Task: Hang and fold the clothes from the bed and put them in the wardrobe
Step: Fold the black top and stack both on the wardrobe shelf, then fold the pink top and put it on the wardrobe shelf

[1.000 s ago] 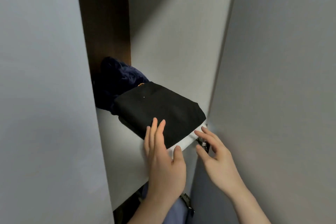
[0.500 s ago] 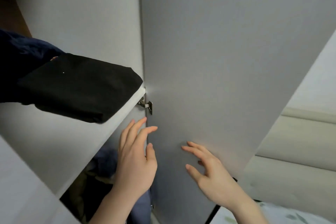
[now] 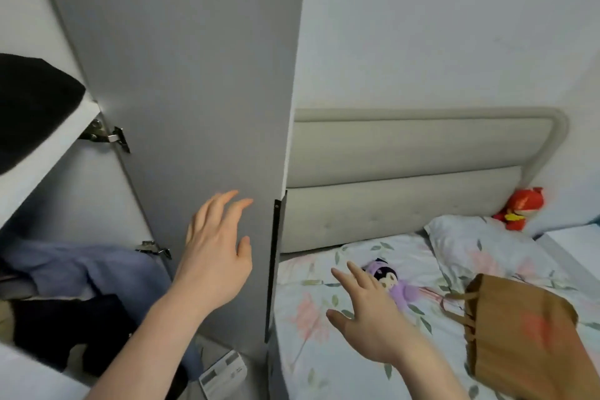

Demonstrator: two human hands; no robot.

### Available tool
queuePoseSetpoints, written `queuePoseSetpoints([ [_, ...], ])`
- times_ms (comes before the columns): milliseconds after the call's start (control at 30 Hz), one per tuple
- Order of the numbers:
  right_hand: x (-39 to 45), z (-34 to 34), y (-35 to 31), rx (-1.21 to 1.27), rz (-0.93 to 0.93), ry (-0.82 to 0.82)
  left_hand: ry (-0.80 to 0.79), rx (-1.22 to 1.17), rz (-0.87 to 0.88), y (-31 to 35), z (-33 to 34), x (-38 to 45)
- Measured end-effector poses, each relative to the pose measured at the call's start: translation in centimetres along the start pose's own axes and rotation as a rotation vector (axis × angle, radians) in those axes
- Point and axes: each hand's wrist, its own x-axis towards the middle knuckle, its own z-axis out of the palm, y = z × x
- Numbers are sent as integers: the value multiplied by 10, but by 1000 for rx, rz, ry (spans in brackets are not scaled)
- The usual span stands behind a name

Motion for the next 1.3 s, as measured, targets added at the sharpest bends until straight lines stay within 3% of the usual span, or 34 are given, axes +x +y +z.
queuePoseSetpoints([
  [300,-117,5,105,27,279,32,-370,80,259,75,59,-42],
  [600,-226,21,170,193,624,49,-596,59,583,169,122,-64],
  [933,-306,77,156,385,988,118,-864,43,916,217,191,-80],
  [1300,-456,146,105,589,1396,327,-1071,-42,1323,319,188,-190],
])
